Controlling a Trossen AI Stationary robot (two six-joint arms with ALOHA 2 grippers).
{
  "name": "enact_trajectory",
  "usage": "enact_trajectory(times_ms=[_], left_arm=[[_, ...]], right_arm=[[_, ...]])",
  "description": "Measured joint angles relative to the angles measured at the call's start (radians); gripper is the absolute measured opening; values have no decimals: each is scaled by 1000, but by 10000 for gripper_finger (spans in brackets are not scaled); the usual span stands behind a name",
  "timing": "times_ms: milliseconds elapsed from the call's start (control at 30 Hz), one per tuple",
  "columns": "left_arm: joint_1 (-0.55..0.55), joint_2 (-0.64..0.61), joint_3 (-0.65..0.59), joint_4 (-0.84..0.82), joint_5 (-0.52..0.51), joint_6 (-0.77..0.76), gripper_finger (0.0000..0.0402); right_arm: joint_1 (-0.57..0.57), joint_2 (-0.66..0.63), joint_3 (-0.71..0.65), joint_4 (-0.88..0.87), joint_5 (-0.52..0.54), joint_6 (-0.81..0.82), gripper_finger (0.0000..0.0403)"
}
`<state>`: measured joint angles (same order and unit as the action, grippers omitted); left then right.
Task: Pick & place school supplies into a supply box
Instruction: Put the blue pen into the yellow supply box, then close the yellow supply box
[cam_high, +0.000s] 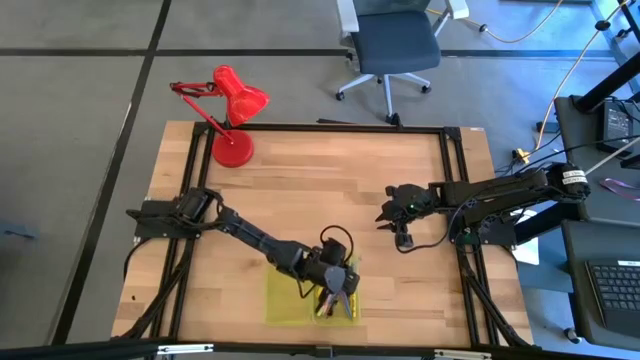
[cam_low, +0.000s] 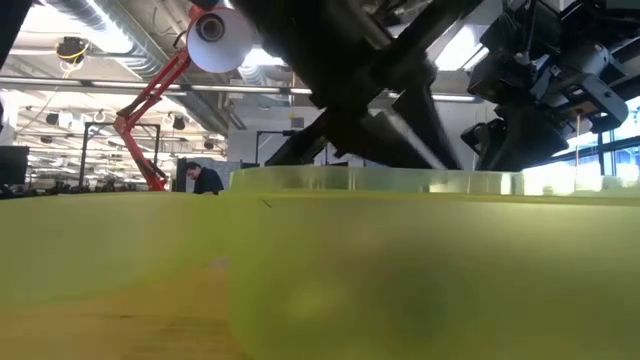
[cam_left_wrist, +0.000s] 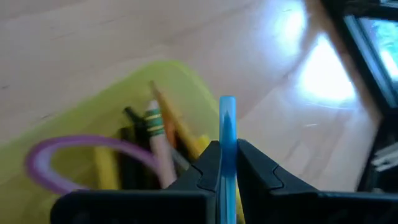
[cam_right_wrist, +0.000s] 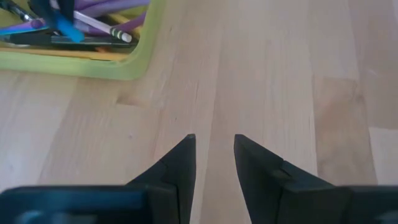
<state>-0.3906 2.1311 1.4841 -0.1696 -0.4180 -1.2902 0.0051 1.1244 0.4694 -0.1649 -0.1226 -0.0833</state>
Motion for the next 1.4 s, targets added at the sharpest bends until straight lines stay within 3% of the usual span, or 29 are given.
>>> enact_trajectory(times_ms=[367,733,900,1100,1400], left_arm=[[-1,0,0,-45,50,18,32],[7,-5,0,-47,59,70,109],[-1,-91,1,-121,9,89,139],[-72,-206,2,-461,-43,-142,148],[-233,-232,1,-906,104,-650,145]], right_arm=[[0,0,0,-1,0,-4,114],[0,0,0,-1,-1,-3,114],[0,0,0,-1,-1,1,114],[0,0,0,-3,-1,3,114],[0,0,0,-24,-36,55,114]])
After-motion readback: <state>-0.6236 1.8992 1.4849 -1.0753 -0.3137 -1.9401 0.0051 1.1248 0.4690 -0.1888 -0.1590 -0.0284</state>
